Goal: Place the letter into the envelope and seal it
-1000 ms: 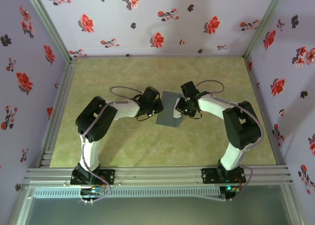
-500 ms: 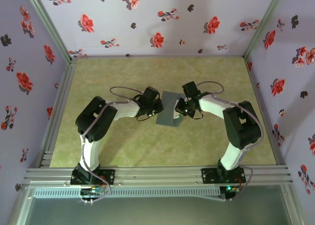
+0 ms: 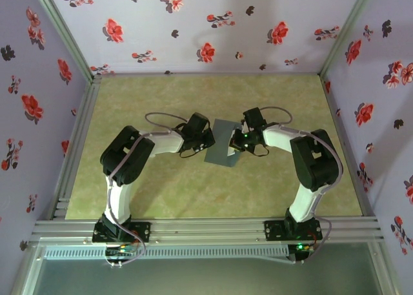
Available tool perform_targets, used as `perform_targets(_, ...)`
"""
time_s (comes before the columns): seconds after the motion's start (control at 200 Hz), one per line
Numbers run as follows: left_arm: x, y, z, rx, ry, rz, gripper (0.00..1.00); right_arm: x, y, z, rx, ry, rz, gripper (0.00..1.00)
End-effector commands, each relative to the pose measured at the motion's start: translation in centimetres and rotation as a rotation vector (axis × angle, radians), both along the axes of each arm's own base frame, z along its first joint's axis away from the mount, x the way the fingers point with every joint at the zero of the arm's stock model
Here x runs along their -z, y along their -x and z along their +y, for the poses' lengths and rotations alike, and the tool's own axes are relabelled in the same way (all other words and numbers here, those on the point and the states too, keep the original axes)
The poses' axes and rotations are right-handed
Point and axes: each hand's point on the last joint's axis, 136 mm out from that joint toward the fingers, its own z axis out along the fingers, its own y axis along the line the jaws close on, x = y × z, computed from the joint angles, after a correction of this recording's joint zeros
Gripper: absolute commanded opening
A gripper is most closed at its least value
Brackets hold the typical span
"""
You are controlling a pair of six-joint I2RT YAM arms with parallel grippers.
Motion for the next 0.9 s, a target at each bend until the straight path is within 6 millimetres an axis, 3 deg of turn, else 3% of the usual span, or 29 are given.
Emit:
perform_targets(0.0, 3.1, 1.8, 0.5, 0.047, -0.069, 0.086, 0.0, 0.1, -0.3, 0.8, -0.042, -0.038, -0.028, 0.0)
perform_targets(0.16, 3.3, 2.0, 0.7, 0.047, -0.075, 0.091, 0.0, -0.3, -0.1, -0.1, -0.038, -0.001, -0.041, 0.0)
perform_targets(0.31, 3.5, 2.2, 0.9, 0.04, -0.082, 0.098, 0.0, -1.0, -0.3, -1.6, 0.005, 0.022, -0.046, 0.17)
perform_targets(0.57, 3.5, 2.2, 1.1, 0.033, -0.084, 0.099, 0.0, -1.0, -0.5, -3.1, 0.061, 0.043, -0.038, 0.27)
perform_targets(0.895, 3.4, 2.4, 1.2, 0.038, -0.081, 0.095, 0.0, 0.7, -0.2, -3.5, 0.071, 0.071, 0.008, 0.04)
